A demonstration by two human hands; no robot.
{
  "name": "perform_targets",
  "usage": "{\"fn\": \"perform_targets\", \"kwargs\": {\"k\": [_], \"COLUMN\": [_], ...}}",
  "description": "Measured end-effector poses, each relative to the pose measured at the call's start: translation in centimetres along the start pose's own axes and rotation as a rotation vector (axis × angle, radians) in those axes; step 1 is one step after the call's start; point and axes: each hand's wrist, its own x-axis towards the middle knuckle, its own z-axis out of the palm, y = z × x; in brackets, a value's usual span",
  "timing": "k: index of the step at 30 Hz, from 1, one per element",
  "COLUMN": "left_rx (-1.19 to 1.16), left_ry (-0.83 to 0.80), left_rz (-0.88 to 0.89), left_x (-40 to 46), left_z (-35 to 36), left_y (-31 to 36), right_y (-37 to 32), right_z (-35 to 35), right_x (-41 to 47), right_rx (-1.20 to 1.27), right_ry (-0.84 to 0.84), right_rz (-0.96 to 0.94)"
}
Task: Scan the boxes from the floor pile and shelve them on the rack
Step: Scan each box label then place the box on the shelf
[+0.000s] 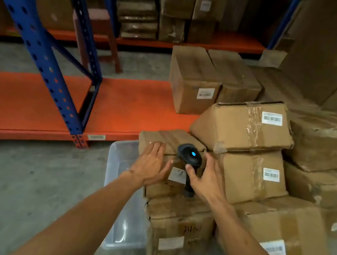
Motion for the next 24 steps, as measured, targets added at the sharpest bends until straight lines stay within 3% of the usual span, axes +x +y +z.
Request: {"fn": "perform_targets", "kwargs": {"k": [7,12,17,24], "left_rx": [0.01,0.081,0.124,0.067], "left_ry": [0.219,0.334,0.347,0.352], "left_rz": [0.113,0.156,0.137,0.124], "left_x": [2.1,2.9,2.7,3.5], "left_z": [8.2,9.9,10.1,11.1], "left_y": [-3.3,-4.7,-5.4,-6.2], "right_y": [4.2,4.8,4.3,5.5], "right_z": [6.4,7.7,7.4,6.0], "right_x": [2.1,2.9,3.2,0.9], "right_rx": [0.156,0.273,0.368,0.685], "right_ry": [0.186,0.29,0.253,0.166], "right_rz": [-0.122,-0.187,-0.182,-0.132]}}
